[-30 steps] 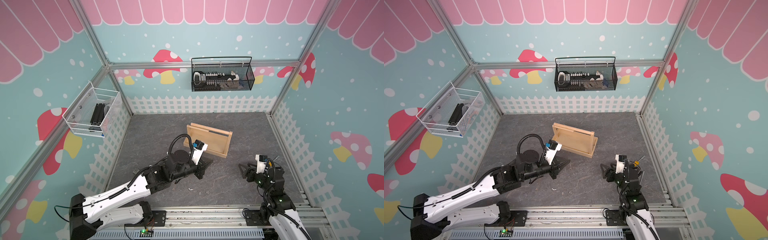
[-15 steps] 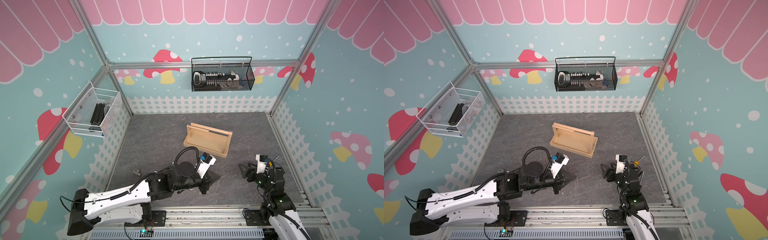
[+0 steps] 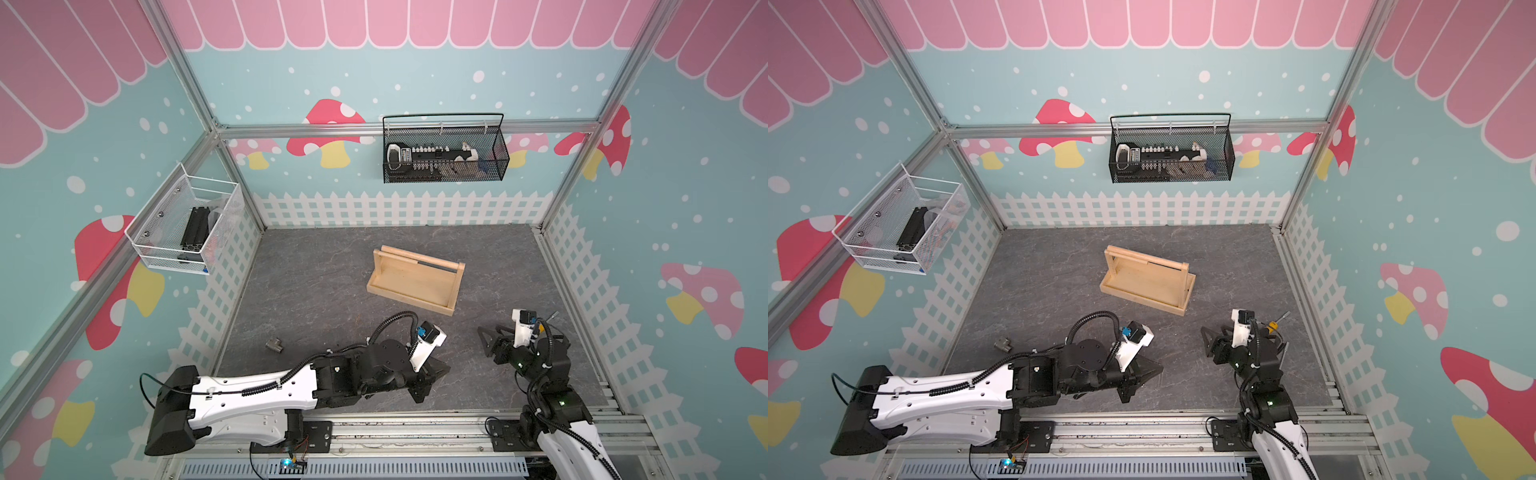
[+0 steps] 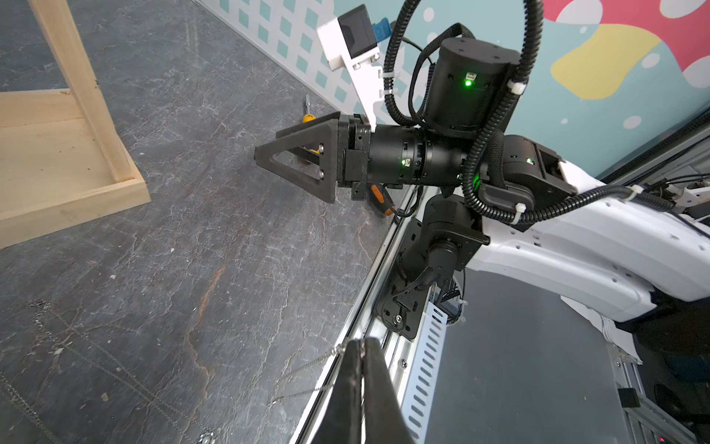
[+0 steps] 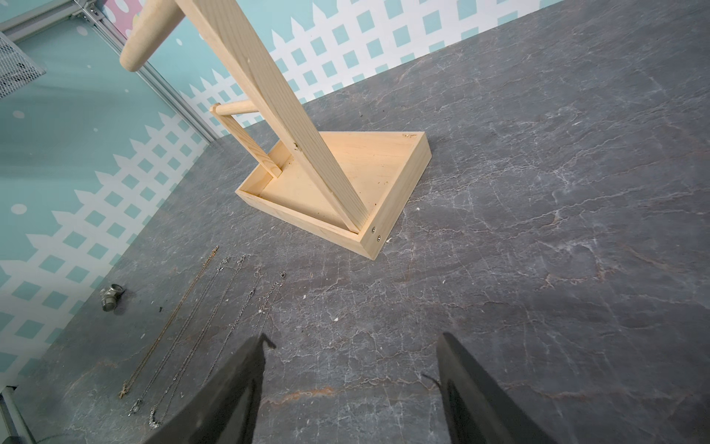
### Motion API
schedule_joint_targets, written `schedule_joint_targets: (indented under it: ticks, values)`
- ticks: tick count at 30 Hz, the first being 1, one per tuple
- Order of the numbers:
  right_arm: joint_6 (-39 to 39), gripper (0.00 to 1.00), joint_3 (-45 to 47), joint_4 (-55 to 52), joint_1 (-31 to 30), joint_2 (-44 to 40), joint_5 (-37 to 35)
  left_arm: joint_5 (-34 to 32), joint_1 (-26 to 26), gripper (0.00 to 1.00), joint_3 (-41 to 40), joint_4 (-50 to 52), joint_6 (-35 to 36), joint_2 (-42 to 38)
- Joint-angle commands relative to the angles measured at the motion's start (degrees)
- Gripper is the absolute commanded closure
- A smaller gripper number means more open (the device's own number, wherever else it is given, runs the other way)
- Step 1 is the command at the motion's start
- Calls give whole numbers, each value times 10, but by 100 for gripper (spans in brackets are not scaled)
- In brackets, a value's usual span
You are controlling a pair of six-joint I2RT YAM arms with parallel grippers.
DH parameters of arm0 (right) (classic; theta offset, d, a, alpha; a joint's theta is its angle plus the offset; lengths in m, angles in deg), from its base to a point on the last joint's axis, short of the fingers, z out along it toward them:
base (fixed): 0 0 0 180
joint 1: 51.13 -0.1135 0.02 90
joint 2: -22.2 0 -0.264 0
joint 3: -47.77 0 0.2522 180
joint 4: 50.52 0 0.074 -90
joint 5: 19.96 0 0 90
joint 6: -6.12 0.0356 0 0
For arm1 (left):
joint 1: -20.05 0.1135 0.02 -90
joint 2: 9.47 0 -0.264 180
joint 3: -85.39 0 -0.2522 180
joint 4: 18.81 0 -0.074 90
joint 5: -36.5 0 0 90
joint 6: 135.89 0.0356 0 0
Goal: Take the necklace off the jewelry display stand
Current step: Place the necklace at the center of the board.
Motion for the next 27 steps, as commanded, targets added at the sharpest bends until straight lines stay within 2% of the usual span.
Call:
schedule_joint_targets:
  ticks: [1, 18, 27]
  values:
    - [1, 28, 5, 0, -5, -4, -6, -22, -6, 100, -8, -13, -5, 7]
    - [1, 28, 5, 2, -5, -2, -2, -42, -10, 100, -39, -45, -17, 35]
    - [2, 28, 5, 2, -5, -4, 0, -82, -10, 100, -46, -55, -17, 66]
